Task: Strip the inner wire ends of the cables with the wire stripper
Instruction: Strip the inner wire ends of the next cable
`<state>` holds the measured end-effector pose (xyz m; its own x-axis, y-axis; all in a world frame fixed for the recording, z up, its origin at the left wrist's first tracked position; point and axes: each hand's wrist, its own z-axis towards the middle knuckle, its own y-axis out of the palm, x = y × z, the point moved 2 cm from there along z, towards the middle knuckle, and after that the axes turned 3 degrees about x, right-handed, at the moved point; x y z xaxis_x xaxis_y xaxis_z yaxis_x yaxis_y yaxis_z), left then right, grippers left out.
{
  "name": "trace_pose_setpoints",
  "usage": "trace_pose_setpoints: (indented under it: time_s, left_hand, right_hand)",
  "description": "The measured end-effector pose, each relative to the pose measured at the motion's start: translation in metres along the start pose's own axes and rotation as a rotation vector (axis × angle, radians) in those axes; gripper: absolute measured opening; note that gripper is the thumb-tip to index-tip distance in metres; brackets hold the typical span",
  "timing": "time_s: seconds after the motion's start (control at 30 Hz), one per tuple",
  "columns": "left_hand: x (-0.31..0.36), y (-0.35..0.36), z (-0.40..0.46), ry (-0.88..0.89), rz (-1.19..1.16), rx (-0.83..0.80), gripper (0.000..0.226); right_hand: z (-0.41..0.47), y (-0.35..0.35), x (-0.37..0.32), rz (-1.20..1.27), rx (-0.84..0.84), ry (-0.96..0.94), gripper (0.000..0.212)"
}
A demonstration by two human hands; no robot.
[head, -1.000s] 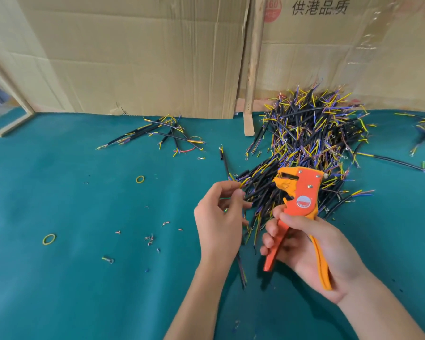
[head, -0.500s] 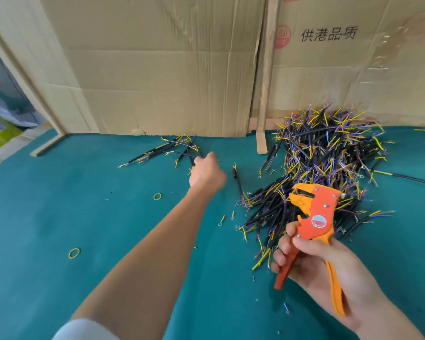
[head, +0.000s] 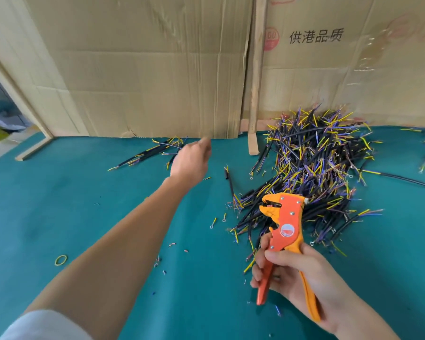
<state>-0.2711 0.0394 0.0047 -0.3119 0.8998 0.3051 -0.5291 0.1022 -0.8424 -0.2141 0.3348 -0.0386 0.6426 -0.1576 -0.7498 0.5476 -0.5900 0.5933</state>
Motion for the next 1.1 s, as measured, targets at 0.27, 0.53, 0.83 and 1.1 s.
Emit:
trace_pose_setpoints:
  time_s: [0.27, 0.53, 0.83, 1.1]
  left_hand:
    - [0.025, -0.080, 0.014, 0.078, -0.091, 0.273, 0.017]
    - [0.070, -0.019, -0.101, -0.355, -0.864, 0.032, 0.024]
    - [0.103, 0.019, -0.175, -0.743, -1.466, -0.065, 0.011]
    - [0.102, 0.020, -0.180, -0.693, -1.452, -0.041, 0.012]
  right_hand:
    - [0.000, -0.001, 0.001, 0.016, 0.019, 0.014, 0.037]
    - [0.003, -0.005, 0.001, 0.033, 0.032, 0.012, 0.044]
    - [0.004, -0.016, -0.009, 0.031, 0.021, -0.112, 0.044]
    - [0.001, -0.022, -0.016, -0.093, 0.068, -0.279, 0.047]
